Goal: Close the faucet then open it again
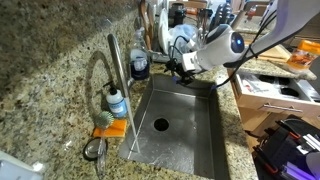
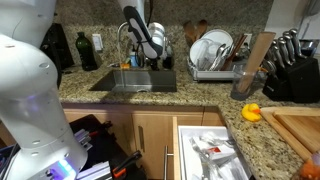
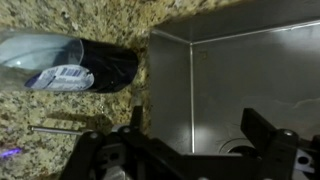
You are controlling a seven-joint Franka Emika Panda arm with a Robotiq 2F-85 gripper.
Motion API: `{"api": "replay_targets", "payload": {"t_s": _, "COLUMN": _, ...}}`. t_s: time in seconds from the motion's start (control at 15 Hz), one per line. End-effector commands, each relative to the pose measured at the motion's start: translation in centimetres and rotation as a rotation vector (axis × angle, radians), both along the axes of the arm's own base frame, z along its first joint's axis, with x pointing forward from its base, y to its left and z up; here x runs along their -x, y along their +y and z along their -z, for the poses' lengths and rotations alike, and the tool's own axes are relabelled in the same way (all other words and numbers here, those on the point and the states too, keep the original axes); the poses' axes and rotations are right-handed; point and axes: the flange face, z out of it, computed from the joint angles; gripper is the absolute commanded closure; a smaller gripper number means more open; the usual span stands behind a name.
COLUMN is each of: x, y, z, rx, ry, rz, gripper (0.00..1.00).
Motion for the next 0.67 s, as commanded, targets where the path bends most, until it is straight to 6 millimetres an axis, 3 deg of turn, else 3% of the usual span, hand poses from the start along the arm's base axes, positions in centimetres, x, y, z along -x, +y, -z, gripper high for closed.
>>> {"api": "replay_targets", "payload": {"t_s": 0.0, "x": -3.5, "y": 3.4, "z": -0.2, "rx": -0.165, "ry": 0.013, "rz": -0.093, "gripper": 0.00}}
{"api": "replay_targets", "payload": {"t_s": 0.07, "x": -1.6, "y": 2.8, "z": 0.3, "rx": -0.080, "ry": 0.009, "rz": -0.054, "gripper": 0.00}}
{"api": "replay_targets", "payload": {"t_s": 0.2, "x": -2.8, "y": 4.0, "z": 0.1, "rx": -0.130, "ry": 0.010, "rz": -0.079, "gripper": 0.00}}
{"api": "replay_targets", "payload": {"t_s": 0.33, "x": -3.4, "y": 3.6, "z": 0.3, "rx": -0.065, "ry": -0.033, "rz": -0.067, "gripper": 0.00}}
{"api": "replay_targets", "payload": {"t_s": 0.4, "x": -5.8, "y": 4.3, "z": -1.3, "rx": -0.065, "ry": -0.113, "rz": -0.063, "gripper": 0.00}}
{"api": "replay_targets", "payload": {"t_s": 0.6, "x": -8.7, "y": 6.4, "z": -3.5, "rx": -0.056, "ry": -0.267, "rz": -0.066, "gripper": 0.00}}
